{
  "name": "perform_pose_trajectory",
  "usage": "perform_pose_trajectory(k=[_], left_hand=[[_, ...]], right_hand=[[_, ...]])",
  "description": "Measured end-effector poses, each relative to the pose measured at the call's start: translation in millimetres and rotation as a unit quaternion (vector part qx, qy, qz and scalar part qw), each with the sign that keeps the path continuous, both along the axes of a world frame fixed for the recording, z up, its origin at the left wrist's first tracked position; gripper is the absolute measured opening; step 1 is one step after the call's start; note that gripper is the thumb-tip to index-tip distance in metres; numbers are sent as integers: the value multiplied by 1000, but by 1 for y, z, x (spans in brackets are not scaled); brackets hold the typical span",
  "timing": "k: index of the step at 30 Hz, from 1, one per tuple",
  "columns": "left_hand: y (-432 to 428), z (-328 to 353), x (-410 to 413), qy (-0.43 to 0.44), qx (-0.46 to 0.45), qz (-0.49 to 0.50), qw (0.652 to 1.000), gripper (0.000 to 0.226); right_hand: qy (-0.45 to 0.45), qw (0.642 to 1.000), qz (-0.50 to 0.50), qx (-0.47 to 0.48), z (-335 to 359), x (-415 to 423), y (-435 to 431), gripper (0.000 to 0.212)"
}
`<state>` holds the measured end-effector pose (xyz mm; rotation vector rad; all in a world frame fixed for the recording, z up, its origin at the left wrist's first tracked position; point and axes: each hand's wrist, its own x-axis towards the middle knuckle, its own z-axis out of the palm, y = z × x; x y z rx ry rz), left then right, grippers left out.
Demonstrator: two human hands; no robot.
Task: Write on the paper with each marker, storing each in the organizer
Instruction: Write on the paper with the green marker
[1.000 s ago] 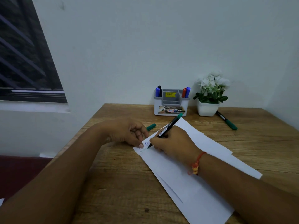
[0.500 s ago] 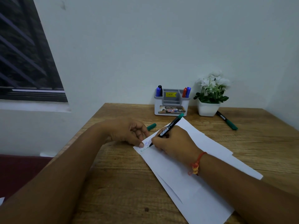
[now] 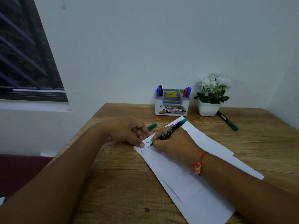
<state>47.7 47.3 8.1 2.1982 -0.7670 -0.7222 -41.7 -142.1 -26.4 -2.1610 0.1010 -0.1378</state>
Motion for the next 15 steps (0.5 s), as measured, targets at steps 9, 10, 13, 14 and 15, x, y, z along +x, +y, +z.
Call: perform_pose_trajectory(k=[9, 10, 13, 14, 15], left_hand=[[0, -1, 0, -3, 2, -1, 1000, 38], [0, 0, -1, -4, 3, -1, 1000, 37], [1, 0, -1, -7, 0, -2, 1000, 37], [1, 0, -2, -8, 2, -2, 1000, 37], [0, 0, -2, -8, 3, -1, 1000, 37]], right_hand=[[-10, 999, -17, -38, -3, 2, -2, 26], [-9, 999, -15, -34, -3, 2, -2, 27], [-16, 1000, -12, -11, -3, 0, -3, 29], [-14, 1000, -11, -10, -2, 0, -3, 27], [-13, 1000, -14, -16, -1, -1, -3, 26]])
